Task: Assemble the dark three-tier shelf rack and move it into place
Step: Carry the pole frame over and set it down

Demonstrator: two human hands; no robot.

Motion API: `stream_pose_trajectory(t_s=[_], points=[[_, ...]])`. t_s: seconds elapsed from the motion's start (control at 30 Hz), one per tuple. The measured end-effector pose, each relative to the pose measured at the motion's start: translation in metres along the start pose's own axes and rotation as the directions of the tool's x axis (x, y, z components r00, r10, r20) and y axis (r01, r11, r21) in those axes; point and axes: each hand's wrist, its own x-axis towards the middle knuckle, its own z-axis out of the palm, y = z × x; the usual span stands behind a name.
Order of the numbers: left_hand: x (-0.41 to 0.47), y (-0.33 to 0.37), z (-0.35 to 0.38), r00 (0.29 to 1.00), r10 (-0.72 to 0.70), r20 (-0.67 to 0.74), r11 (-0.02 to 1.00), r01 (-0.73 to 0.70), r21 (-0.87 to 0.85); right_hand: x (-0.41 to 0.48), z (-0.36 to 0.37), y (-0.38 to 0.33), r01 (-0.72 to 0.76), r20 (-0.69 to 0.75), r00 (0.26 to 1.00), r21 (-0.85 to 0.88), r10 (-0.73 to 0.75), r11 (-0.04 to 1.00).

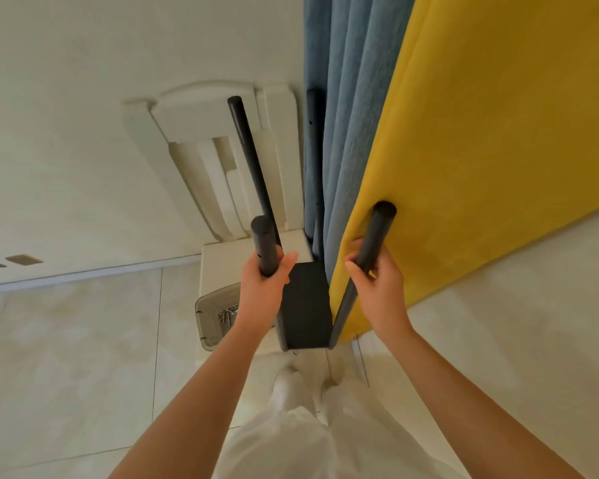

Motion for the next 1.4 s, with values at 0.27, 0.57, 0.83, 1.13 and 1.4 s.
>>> stream_pose_trajectory(t_s=[0.27, 0.57, 0.83, 1.13, 1.4], points=[[-0.015, 0.033, -0.014, 0.989, 0.112, -0.1, 0.991, -0.119, -0.068, -0.015, -0.01, -0.051, 0.062, 0.051, 0.996, 0.163, -0.071, 0.985], [-0.068, 0.097, -0.034, 0.907, 0.29, -0.306, 0.932, -0.34, -0.126, -0.039, -0.036, -0.119, 0.254, 0.131, 0.944, 0.297, -0.303, 0.92], [-0.119, 0.132, -0.053, 0.84, 0.319, -0.439, 0.906, -0.407, -0.12, -0.061, -0.04, -0.161, 0.376, 0.118, 0.888, 0.37, -0.444, 0.85], [-0.17, 0.141, -0.121, 0.768, 0.307, -0.562, 0.885, -0.448, -0.13, -0.11, 0.004, -0.206, 0.436, 0.168, 0.824, 0.421, -0.541, 0.795], [-0.212, 0.123, -0.228, 0.702, 0.275, -0.657, 0.894, -0.438, -0.093, -0.176, 0.091, -0.237, 0.402, 0.291, 0.778, 0.451, -0.557, 0.797]])
